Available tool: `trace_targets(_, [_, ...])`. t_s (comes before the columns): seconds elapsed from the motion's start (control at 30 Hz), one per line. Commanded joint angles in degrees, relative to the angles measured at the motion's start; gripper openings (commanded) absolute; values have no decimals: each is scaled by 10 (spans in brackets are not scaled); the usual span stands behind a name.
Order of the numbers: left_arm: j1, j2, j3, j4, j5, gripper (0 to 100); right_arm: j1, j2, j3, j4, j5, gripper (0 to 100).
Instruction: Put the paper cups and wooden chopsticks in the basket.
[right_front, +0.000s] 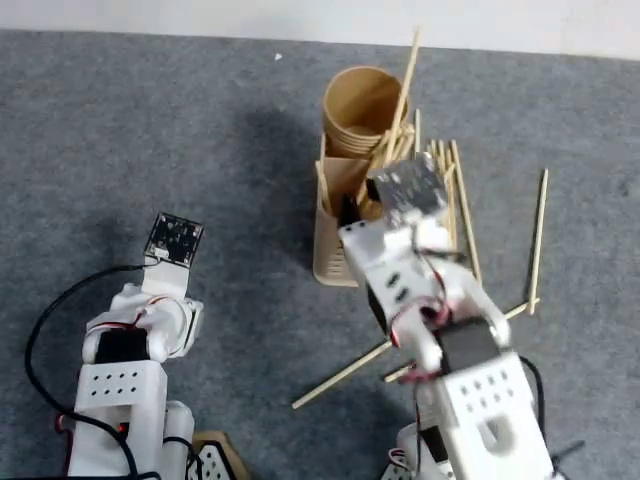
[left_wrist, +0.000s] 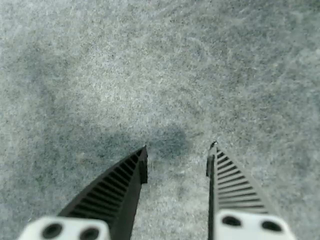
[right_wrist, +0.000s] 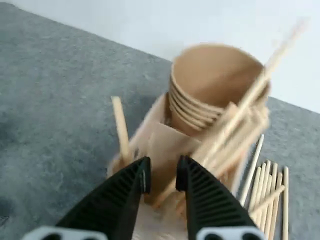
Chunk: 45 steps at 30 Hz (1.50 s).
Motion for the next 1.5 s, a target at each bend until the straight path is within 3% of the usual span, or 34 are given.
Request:
trace_targets(0.0, [7, -7, -4, -9, -6, 203, 33, 61, -33, -23, -1, 105])
trace_targets(0.17, [7, -7, -4, -9, -6, 203, 48, 56, -36, -45, -1, 2])
trace_targets(0.37, [7, -7, -4, -9, -6, 203, 62, 54, -53, -46, -1, 7])
trace_targets(0.67, [10, -7, -40, -16, -3, 203, 180, -21, -97, -44, 0, 8])
trace_targets(0.97, [202, -7, -107, -17, -4, 203, 220, -26, -9, 54, 0, 8])
trace_targets(1.27, [214, 8, -227, -160, -7, 203, 274, -26, 129, 78, 0, 8])
trace_targets(1.47, [214, 222, -436, -193, -4, 203, 276, -26, 197, 77, 1, 8])
